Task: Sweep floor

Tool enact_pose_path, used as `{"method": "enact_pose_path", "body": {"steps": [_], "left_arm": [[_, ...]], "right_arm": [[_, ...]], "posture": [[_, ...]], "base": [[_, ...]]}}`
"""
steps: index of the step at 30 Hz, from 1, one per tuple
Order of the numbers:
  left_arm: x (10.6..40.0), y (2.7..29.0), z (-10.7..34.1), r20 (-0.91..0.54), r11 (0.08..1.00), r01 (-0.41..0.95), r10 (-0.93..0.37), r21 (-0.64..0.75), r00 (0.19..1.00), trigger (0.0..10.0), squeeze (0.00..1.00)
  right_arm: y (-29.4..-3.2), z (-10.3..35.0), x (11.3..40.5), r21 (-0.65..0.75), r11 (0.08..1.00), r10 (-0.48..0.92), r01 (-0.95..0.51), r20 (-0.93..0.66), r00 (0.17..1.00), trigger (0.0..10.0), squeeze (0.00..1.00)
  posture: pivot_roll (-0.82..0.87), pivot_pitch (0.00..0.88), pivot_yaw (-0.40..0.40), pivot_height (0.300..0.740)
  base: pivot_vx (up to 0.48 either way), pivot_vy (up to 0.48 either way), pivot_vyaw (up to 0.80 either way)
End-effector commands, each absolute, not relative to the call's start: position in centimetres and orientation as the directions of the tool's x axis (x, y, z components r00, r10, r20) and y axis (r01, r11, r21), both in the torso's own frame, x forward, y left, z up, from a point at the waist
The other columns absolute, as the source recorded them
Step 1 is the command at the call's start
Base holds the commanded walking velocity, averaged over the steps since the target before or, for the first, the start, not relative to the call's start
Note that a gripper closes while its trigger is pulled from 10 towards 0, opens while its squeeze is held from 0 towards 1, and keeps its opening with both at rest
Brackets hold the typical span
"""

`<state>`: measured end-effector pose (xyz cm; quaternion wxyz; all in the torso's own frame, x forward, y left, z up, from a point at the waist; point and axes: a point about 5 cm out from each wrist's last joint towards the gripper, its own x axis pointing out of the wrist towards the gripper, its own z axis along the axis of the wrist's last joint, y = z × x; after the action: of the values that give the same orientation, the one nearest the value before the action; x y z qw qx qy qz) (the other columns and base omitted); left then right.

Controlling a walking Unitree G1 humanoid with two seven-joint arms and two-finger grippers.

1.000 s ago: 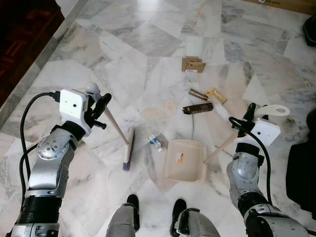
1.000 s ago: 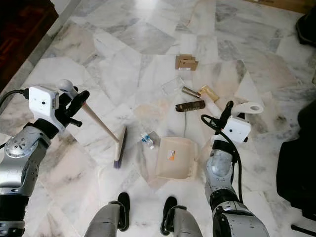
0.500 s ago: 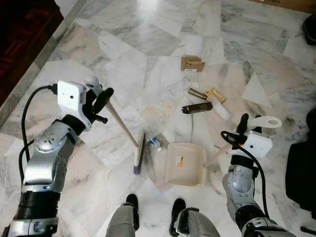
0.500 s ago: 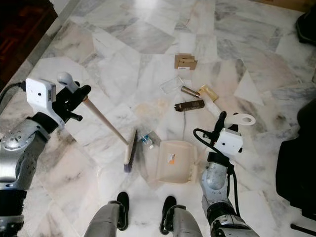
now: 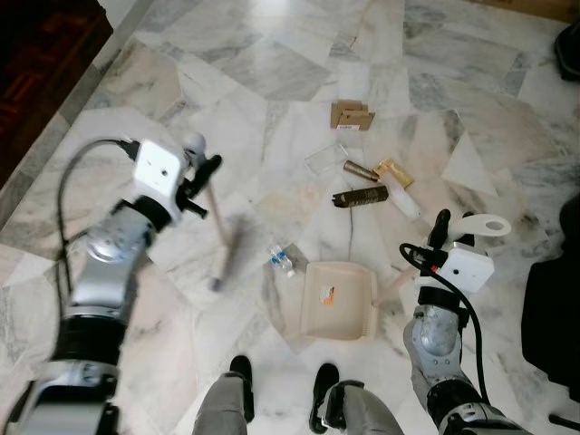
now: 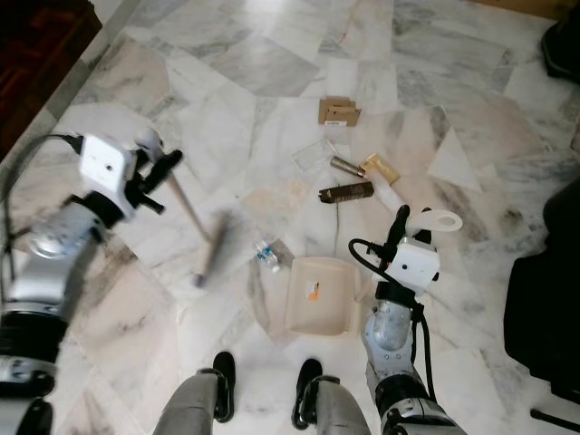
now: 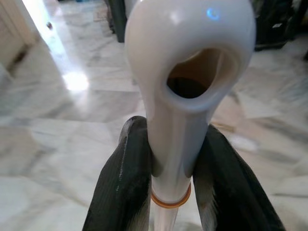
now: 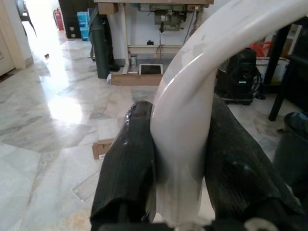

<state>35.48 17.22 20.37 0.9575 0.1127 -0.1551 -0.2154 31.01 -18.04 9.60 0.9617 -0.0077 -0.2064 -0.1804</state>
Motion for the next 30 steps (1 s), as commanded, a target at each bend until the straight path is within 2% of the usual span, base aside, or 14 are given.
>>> {"method": "enact_pose_path", "body": {"steps": [1, 6, 20, 30], "left_arm": [[35.6, 17.6, 20.7, 0.273, 0.884, 0.348, -0.434, 0.311, 0.859, 10.0, 0.0], [36.1, 15.7, 20.2, 0.291, 0.887, 0.389, -0.451, 0.247, 0.844, 10.0, 0.0], [36.0, 15.2, 20.3, 0.219, 0.795, 0.605, -0.598, 0.046, 0.771, 10.0, 0.0], [36.2, 15.5, 22.4, 0.31, 0.767, 0.623, -0.562, -0.152, 0.767, 10.0, 0.0]], "right_arm": [[-17.6, 6.9, 29.7, 0.041, 0.934, -0.352, 0.356, 0.285, 0.891, 10.0, 0.0], [-17.9, 6.5, 29.0, 0.035, 0.931, -0.357, 0.362, 0.287, 0.889, 10.0, 0.0], [-17.8, 6.6, 29.3, 0.041, 0.93, -0.361, 0.364, 0.276, 0.891, 10.0, 0.0], [-18.0, 6.7, 29.6, 0.045, 0.928, -0.367, 0.369, 0.269, 0.891, 10.0, 0.0]], "posture": [[0.35, 0.428, 0.028, 0.74], [0.34, 0.441, 0.024, 0.74], [0.35, 0.426, 0.026, 0.74], [0.36, 0.406, 0.022, 0.74]], "base": [[0.0, 0.0, 0.0], [0.0, 0.0, 0.0], [0.0, 0.0, 0.0], [0.0, 0.0, 0.0]]}}
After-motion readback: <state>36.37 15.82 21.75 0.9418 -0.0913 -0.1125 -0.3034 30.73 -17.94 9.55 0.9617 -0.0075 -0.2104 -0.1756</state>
